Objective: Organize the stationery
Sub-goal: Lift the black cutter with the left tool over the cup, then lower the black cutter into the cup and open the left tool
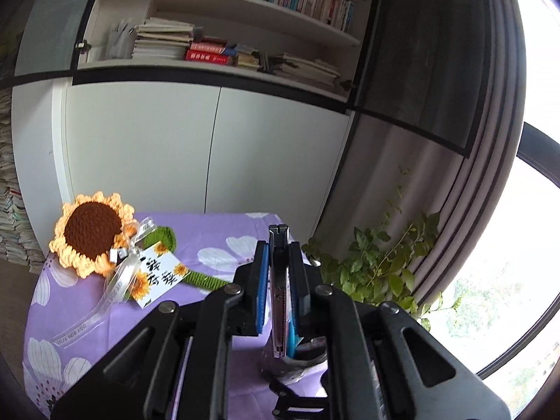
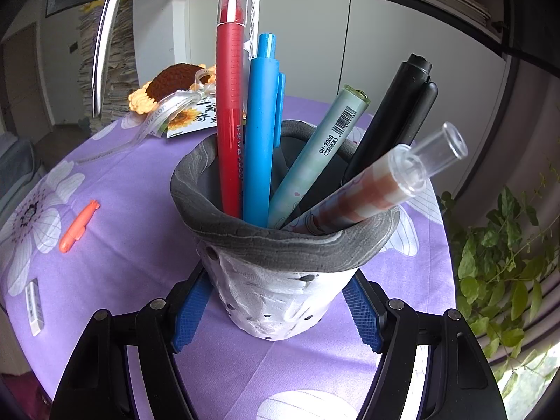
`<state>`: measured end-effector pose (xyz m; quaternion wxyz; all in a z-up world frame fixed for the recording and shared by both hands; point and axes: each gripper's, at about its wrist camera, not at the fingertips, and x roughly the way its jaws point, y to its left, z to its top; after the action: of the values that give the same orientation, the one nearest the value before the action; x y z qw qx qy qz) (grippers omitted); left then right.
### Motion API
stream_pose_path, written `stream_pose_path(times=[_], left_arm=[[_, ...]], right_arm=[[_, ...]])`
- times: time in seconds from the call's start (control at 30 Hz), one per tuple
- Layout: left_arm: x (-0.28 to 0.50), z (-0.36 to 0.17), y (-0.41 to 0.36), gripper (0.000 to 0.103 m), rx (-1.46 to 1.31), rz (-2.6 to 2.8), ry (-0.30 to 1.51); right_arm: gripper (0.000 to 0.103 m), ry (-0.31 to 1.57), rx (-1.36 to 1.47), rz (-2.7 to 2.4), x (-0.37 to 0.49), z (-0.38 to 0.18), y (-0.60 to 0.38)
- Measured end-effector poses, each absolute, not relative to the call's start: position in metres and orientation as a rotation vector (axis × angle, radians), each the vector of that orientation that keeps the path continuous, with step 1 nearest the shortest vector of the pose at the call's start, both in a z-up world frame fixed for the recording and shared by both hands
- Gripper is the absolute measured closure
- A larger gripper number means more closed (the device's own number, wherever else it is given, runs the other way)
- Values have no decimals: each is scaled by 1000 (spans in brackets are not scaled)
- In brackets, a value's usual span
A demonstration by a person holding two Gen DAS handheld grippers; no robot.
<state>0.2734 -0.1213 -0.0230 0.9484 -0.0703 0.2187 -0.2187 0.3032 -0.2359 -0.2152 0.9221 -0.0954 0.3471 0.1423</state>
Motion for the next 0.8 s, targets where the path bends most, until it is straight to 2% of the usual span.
stream_pose_path(times=[0.2, 0.8], left_arm=[[288, -18, -154, 94, -106, -493, 406], [317, -71, -184, 94, 33, -455, 517]], right_arm=[[30, 713, -195, 292, 303, -215, -236], [30, 713, -194, 294, 302, -215, -236]])
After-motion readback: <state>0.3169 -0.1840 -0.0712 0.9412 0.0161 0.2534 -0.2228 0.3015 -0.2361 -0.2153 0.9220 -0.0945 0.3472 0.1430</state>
